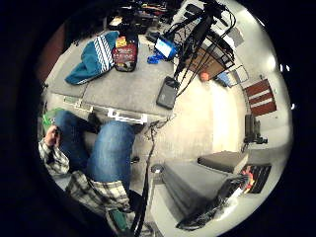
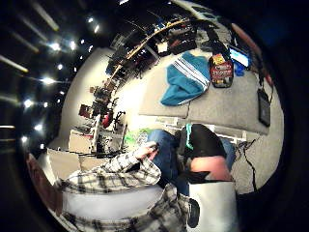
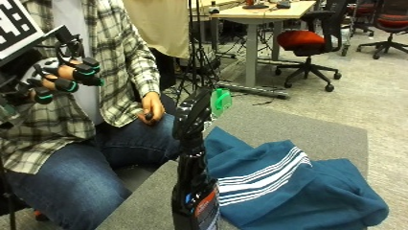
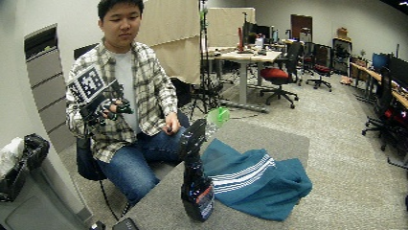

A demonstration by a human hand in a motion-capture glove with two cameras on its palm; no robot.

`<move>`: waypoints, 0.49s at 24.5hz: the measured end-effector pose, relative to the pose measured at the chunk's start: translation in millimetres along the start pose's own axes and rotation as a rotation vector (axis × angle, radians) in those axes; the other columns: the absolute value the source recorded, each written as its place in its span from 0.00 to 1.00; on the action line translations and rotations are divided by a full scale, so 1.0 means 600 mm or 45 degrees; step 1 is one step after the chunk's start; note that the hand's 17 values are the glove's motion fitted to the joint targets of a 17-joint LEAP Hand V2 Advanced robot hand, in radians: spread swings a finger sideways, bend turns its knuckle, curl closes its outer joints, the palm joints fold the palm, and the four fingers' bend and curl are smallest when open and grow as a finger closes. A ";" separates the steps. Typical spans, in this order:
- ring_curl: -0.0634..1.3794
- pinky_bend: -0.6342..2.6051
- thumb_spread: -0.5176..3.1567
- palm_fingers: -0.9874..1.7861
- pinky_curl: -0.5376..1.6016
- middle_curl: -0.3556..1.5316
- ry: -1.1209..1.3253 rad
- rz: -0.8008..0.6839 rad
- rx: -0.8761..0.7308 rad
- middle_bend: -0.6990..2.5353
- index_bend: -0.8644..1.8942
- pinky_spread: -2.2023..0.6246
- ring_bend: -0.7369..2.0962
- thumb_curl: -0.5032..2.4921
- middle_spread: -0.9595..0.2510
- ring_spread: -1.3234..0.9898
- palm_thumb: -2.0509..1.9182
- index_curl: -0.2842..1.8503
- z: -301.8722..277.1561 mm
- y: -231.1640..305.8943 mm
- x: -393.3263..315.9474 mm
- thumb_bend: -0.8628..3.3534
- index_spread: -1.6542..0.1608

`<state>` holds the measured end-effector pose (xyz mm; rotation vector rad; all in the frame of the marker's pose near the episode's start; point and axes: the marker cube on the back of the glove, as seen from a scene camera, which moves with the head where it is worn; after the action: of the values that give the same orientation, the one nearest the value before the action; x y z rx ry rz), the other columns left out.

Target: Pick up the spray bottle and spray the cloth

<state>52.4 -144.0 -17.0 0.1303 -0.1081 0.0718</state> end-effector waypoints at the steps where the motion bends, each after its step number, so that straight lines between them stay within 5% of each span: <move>1: 0.20 0.32 0.45 0.44 0.34 0.32 -0.003 -0.004 0.016 0.27 0.37 0.85 0.38 0.29 0.73 0.60 0.66 0.25 -0.001 -0.017 0.004 0.24 0.71; 12: 0.22 0.34 0.44 0.51 0.35 0.33 -0.361 0.023 -0.017 0.28 0.36 0.84 0.41 0.30 0.75 0.58 0.67 0.25 0.060 -0.198 0.081 0.22 0.74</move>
<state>106.0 -262.9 8.7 0.1258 -0.3926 0.0701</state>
